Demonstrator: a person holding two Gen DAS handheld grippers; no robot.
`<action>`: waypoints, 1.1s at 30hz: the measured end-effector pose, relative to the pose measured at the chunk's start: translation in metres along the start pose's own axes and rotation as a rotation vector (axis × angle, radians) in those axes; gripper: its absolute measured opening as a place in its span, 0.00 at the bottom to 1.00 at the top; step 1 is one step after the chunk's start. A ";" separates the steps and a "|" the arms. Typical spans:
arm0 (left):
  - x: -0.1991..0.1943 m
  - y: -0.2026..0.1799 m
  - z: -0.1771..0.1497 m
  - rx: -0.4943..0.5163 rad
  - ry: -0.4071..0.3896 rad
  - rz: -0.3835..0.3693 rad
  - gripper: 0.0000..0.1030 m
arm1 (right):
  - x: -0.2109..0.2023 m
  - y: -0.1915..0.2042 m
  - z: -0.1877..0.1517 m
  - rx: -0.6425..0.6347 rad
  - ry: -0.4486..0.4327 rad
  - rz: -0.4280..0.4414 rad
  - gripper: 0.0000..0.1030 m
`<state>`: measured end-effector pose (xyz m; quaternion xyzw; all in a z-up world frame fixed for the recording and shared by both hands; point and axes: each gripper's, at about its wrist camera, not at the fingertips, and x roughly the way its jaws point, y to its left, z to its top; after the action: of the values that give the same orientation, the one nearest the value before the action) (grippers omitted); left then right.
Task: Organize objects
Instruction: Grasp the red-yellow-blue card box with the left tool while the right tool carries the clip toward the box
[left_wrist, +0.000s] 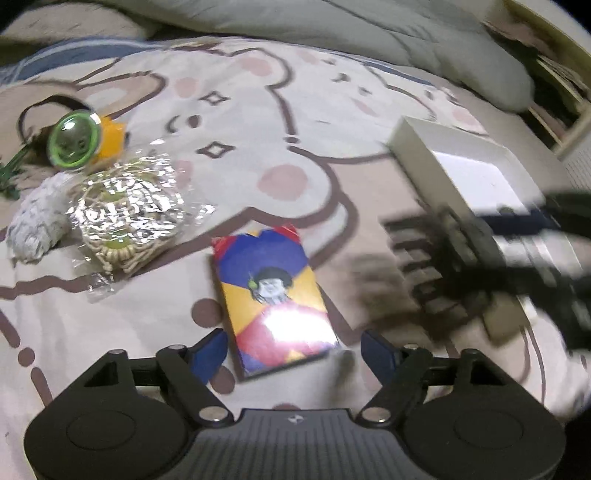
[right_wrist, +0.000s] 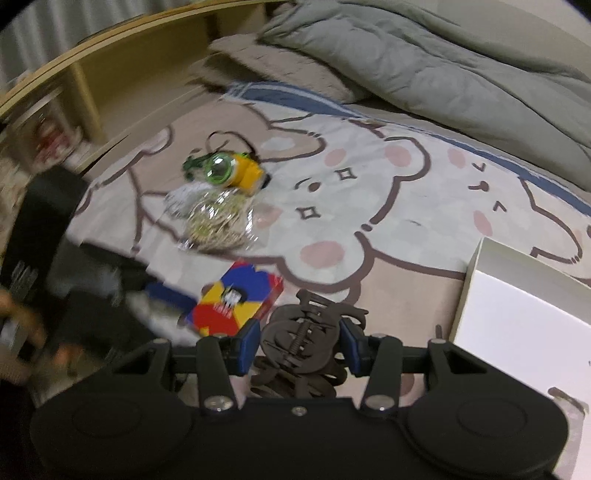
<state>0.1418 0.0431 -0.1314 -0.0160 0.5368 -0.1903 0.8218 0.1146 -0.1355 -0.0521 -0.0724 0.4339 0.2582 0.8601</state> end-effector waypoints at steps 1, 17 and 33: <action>0.002 0.000 0.002 -0.017 0.001 0.011 0.75 | -0.002 0.001 -0.003 -0.018 0.006 0.006 0.46; 0.026 -0.011 0.018 -0.142 -0.031 0.193 0.60 | -0.001 0.008 -0.043 -0.166 0.128 0.040 0.47; 0.007 -0.034 -0.017 -0.149 -0.013 0.179 0.59 | 0.011 -0.002 -0.049 0.284 0.160 -0.194 0.57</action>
<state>0.1187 0.0125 -0.1366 -0.0302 0.5435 -0.0756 0.8355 0.0859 -0.1499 -0.0908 -0.0123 0.5239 0.1035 0.8454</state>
